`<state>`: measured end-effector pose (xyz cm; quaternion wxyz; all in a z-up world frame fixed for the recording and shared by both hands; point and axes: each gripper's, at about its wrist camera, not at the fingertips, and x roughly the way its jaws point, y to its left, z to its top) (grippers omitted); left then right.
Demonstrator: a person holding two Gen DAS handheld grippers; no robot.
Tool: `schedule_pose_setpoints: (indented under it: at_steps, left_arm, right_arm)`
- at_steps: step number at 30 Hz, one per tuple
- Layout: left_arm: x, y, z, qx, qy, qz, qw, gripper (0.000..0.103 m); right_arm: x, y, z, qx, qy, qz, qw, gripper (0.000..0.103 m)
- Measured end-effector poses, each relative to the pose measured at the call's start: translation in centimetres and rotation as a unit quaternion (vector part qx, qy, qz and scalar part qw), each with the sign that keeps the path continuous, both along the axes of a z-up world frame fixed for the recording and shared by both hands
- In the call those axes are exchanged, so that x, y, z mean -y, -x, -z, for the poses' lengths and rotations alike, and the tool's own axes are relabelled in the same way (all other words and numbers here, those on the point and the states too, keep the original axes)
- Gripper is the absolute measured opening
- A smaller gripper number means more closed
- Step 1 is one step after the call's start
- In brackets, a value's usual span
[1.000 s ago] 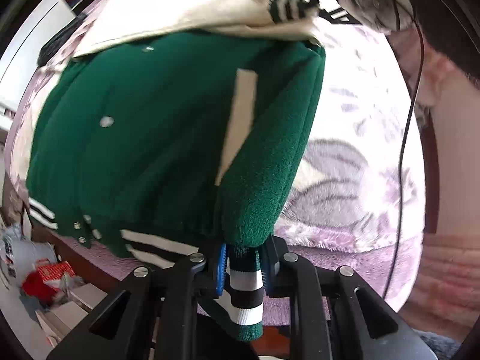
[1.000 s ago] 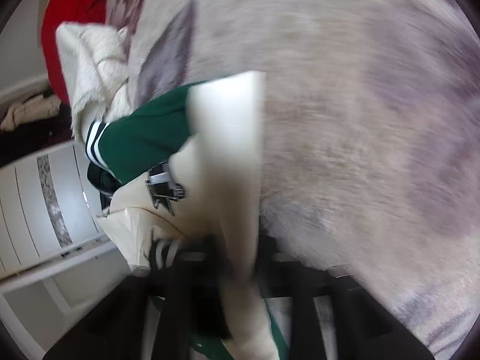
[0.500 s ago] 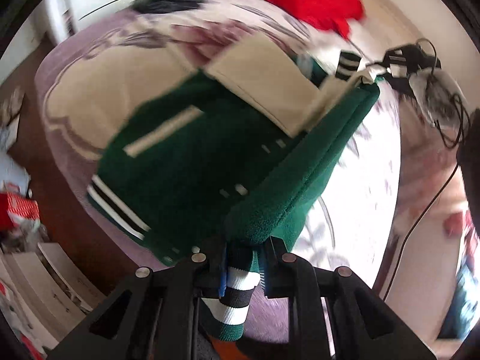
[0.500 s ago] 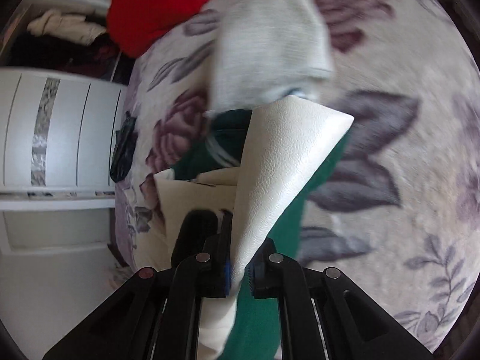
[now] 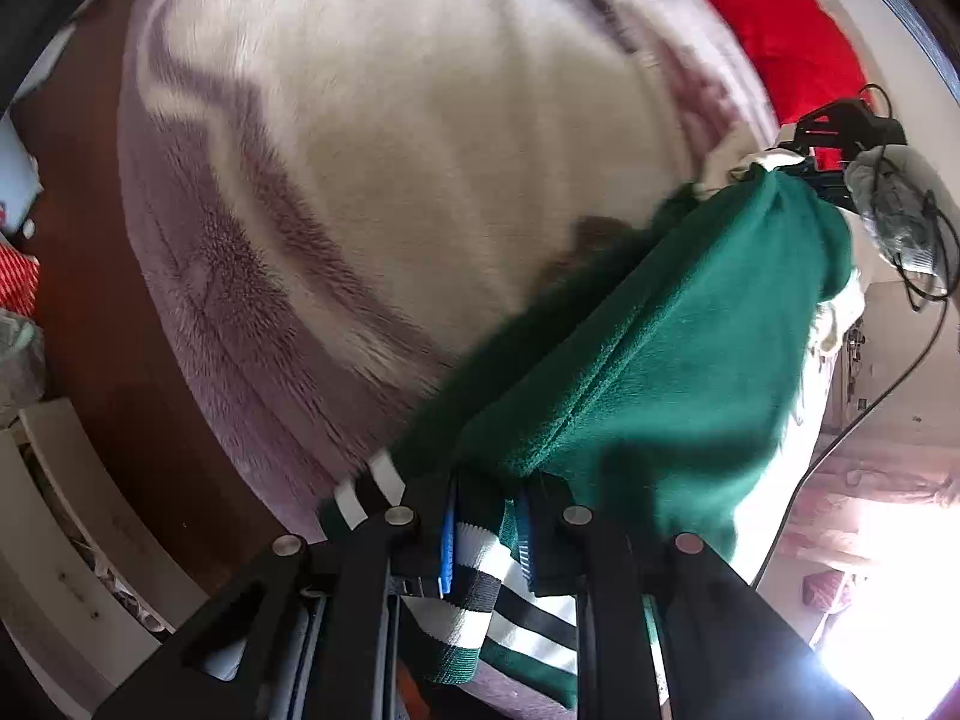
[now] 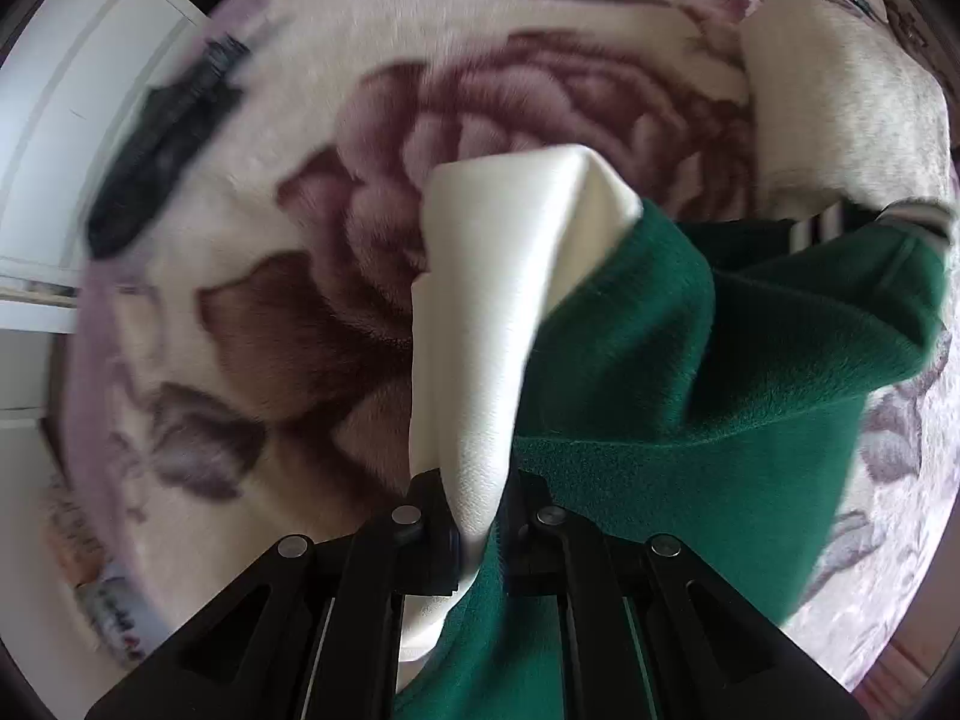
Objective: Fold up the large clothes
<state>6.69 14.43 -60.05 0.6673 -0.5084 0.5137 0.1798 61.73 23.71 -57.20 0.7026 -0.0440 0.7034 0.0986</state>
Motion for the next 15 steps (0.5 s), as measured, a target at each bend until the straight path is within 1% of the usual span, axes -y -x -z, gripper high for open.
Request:
schedule_pose_setpoints:
  at_steps: [1,2,3,4,5,6,7,9,11,13,14,15]
  left_arm:
    - [-0.6,0.0,0.9,0.004,0.023,0.0,0.9997,0.014]
    - [-1.0,0.3,1.5,0.008,0.049,-0.007,0.9987,0.017]
    - [-1.5,0.7,1.7,0.018,0.078,-0.015,0.9967,0.017]
    - [-1.7,1.0,1.7,0.029,0.099,-0.014,0.9945,0.019]
    - [-1.6,1.4,1.2,0.033,0.108,-0.013,0.9935,0.026]
    - [-1.6,1.9,0.5,0.038,0.111,-0.012,0.993,0.032]
    - [-1.7,2.4,-0.1,0.044,0.111,-0.013,0.9927,0.036]
    - [-1.8,3.6,-1.1,0.046,0.112,-0.018,0.9925,0.056]
    - [-2.4,4.6,-1.6,0.046,0.116,-0.028,0.9917,0.057]
    - [-2.1,4.8,-1.8,0.036,0.121,-0.038,0.9912,0.057]
    - [-2.0,5.2,-1.9,0.033,0.124,-0.045,0.9907,0.057]
    - [-1.7,5.7,-1.8,0.03,0.129,-0.051,0.9899,0.057]
  right_arm:
    - [-0.5,0.0,1.2,-0.01,0.013,-0.004,1.0,0.009]
    - [-0.2,0.0,1.9,-0.02,0.014,0.004,1.0,0.018]
    - [0.2,-0.1,2.4,-0.032,0.002,0.017,0.999,0.025]
    - [0.6,-0.1,2.3,-0.046,-0.025,0.028,0.998,0.042]
    - [1.1,0.1,1.9,-0.061,-0.054,0.031,0.996,0.051]
    - [2.0,0.8,1.1,-0.085,-0.09,0.027,0.992,0.051]
    - [3.0,1.6,0.5,-0.102,-0.114,0.025,0.988,0.051]
    - [6.4,4.0,-1.2,-0.132,-0.156,0.028,0.978,0.053]
    - [11.0,7.9,-2.8,-0.148,-0.173,0.036,0.973,0.057]
    - [15.6,11.9,-3.4,-0.154,-0.172,0.051,0.972,0.057]
    - [18.4,14.5,-3.2,-0.161,-0.167,0.07,0.97,0.057]
    - [21.9,18.0,-2.4,-0.178,-0.162,0.099,0.966,0.057]
